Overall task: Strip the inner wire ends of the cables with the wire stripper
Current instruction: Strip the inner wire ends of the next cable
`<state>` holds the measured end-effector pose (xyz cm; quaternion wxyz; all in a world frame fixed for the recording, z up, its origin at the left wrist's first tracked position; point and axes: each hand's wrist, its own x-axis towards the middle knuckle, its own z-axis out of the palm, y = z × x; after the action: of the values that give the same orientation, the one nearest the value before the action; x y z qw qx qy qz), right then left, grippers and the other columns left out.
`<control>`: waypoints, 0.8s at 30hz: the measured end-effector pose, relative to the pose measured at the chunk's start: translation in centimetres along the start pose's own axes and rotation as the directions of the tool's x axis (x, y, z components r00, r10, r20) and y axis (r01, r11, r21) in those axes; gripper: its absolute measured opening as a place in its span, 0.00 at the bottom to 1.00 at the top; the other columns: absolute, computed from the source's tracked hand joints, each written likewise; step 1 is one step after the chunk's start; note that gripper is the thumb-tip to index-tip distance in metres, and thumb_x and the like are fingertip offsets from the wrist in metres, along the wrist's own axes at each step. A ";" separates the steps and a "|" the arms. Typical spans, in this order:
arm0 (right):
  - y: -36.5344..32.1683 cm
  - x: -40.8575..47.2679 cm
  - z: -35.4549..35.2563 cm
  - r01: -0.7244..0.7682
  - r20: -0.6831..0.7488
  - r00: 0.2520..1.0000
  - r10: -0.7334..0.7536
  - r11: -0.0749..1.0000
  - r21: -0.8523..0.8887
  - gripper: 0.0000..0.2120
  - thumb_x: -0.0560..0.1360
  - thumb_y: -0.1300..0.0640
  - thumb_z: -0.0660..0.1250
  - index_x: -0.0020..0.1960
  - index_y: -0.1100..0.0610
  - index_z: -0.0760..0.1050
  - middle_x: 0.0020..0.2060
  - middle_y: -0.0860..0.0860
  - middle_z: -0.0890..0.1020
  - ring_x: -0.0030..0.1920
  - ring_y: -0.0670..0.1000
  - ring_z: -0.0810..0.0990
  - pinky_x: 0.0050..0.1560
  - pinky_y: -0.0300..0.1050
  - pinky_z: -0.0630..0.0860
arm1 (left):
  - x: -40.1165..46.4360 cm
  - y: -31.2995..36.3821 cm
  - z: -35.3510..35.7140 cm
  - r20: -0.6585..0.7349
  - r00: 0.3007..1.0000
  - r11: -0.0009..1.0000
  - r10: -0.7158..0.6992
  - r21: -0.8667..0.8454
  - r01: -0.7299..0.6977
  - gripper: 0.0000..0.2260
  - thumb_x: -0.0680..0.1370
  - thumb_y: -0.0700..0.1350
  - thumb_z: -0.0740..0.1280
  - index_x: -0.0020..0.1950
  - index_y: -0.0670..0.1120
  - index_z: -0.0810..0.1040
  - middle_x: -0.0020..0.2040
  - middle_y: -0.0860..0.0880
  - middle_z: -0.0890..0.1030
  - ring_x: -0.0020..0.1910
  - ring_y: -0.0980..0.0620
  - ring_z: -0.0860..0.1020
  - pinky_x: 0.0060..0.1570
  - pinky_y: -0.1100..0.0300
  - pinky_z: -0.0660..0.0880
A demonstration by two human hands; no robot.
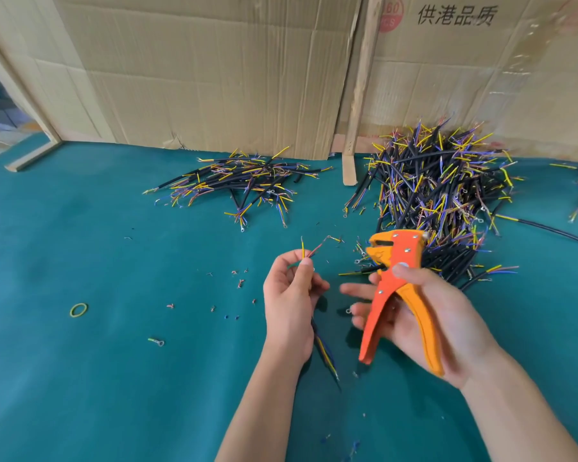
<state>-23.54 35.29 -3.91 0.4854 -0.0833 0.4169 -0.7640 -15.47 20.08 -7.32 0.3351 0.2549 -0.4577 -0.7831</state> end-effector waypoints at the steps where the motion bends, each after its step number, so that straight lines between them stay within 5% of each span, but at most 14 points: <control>1: -0.6 -0.3 -0.3 0.029 -0.010 1.000 -0.028 0.999 0.042 0.25 0.66 0.55 0.76 0.58 0.65 0.74 0.61 0.74 0.78 0.49 0.66 0.83 0.49 0.59 0.83 | 0.0 0.0 0.0 -0.001 1.000 1.000 0.001 -0.011 -0.001 0.06 0.83 0.37 0.63 0.49 0.44 0.78 0.31 0.51 0.74 0.30 0.54 0.74 0.40 0.61 0.77; 4: -1.8 -1.0 -0.9 0.128 -0.047 0.991 -0.123 0.981 0.149 0.38 0.58 0.67 0.79 0.67 0.71 0.72 0.62 0.74 0.77 0.57 0.66 0.82 0.55 0.60 0.82 | 0.0 0.1 0.1 -0.004 1.000 1.000 0.005 -0.025 -0.005 0.06 0.83 0.37 0.63 0.49 0.44 0.77 0.32 0.50 0.74 0.30 0.55 0.74 0.40 0.61 0.78; 7: -2.1 -1.0 -0.5 0.192 -0.078 0.981 -0.180 0.962 0.195 0.28 0.72 0.66 0.68 0.71 0.68 0.70 0.61 0.73 0.78 0.61 0.69 0.80 0.56 0.63 0.80 | 0.1 0.0 0.0 -0.001 1.000 1.000 0.008 -0.026 -0.008 0.06 0.83 0.37 0.63 0.48 0.44 0.78 0.32 0.50 0.74 0.30 0.55 0.75 0.41 0.61 0.78; 11: -1.5 -0.9 0.0 0.114 -0.011 0.993 -0.113 0.991 0.072 0.20 0.82 0.53 0.60 0.73 0.50 0.70 0.64 0.68 0.79 0.60 0.74 0.80 0.56 0.73 0.77 | 0.1 -0.1 0.0 -0.002 1.000 1.000 0.009 -0.017 -0.009 0.06 0.83 0.38 0.63 0.48 0.45 0.78 0.31 0.52 0.74 0.30 0.55 0.75 0.41 0.60 0.78; 16: -0.9 -0.9 0.9 -0.007 -0.089 0.996 -0.001 0.996 -0.084 0.21 0.72 0.58 0.71 0.63 0.64 0.75 0.56 0.70 0.82 0.39 0.61 0.83 0.41 0.60 0.82 | 0.0 0.0 0.1 -0.010 1.000 1.000 0.022 0.018 -0.021 0.06 0.83 0.38 0.63 0.48 0.45 0.78 0.31 0.52 0.74 0.30 0.55 0.75 0.41 0.60 0.78; 19: -0.4 -1.2 1.6 -0.069 -0.052 0.997 0.060 0.979 -0.190 0.22 0.66 0.65 0.78 0.57 0.64 0.77 0.47 0.70 0.81 0.39 0.62 0.81 0.41 0.61 0.81 | -0.1 -0.1 0.2 -0.027 0.999 0.997 0.043 0.062 -0.042 0.06 0.83 0.39 0.64 0.49 0.45 0.79 0.31 0.52 0.74 0.31 0.55 0.75 0.41 0.60 0.78; 24: 0.7 -1.2 2.4 -0.125 -0.033 0.992 0.121 0.947 -0.297 0.24 0.64 0.67 0.77 0.59 0.68 0.75 0.41 0.66 0.78 0.40 0.66 0.81 0.43 0.60 0.81 | -0.2 -0.4 0.3 -0.059 0.995 0.989 0.085 0.130 -0.077 0.04 0.83 0.42 0.65 0.49 0.45 0.79 0.31 0.52 0.76 0.33 0.52 0.75 0.45 0.53 0.75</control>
<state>-21.14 34.74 -2.56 0.5108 -0.1240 0.5354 -0.6611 -15.68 20.51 -7.54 0.3643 0.2822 -0.5057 -0.7293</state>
